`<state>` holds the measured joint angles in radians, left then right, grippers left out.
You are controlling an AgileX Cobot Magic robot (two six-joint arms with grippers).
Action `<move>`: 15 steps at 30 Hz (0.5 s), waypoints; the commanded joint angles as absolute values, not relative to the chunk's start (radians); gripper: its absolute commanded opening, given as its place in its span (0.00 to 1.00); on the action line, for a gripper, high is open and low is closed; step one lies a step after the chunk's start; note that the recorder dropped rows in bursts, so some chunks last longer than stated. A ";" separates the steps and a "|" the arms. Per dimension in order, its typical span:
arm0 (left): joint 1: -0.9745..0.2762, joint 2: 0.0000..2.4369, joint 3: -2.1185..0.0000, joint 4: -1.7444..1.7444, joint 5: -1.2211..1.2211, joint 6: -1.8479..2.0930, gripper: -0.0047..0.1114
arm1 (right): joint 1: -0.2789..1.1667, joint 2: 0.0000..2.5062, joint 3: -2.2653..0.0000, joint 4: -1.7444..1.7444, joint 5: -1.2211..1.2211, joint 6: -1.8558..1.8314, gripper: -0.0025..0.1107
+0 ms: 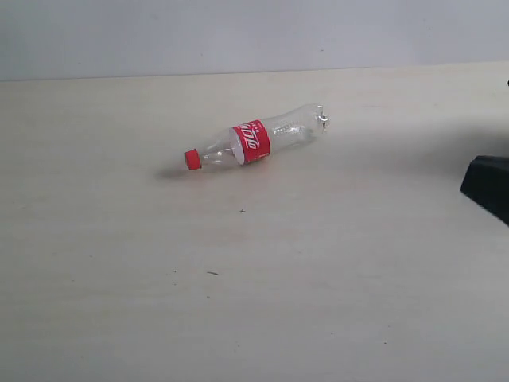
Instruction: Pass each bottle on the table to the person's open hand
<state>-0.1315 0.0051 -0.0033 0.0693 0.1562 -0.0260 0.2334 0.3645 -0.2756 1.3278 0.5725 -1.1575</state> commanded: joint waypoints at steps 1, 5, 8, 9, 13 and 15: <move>-0.129 0.000 0.000 0.071 0.152 -0.034 0.04 | 0.232 0.398 -0.275 1.403 0.396 -1.164 0.02; -0.129 0.000 0.000 0.071 0.152 -0.034 0.04 | 0.232 0.492 -0.279 1.442 0.403 -1.219 0.02; -0.129 0.000 0.000 0.071 0.152 -0.034 0.04 | 0.232 0.566 -0.279 1.480 0.405 -1.270 0.02; -0.129 0.000 0.000 0.071 0.152 -0.034 0.04 | 0.232 0.596 -0.279 1.522 0.413 -1.323 0.02; -0.129 0.000 0.000 0.071 0.152 -0.034 0.04 | 0.232 0.674 -0.293 1.574 0.441 -1.426 0.02; -0.129 0.000 0.000 0.071 0.152 -0.034 0.04 | 0.232 0.715 -0.314 1.576 0.438 -1.433 0.02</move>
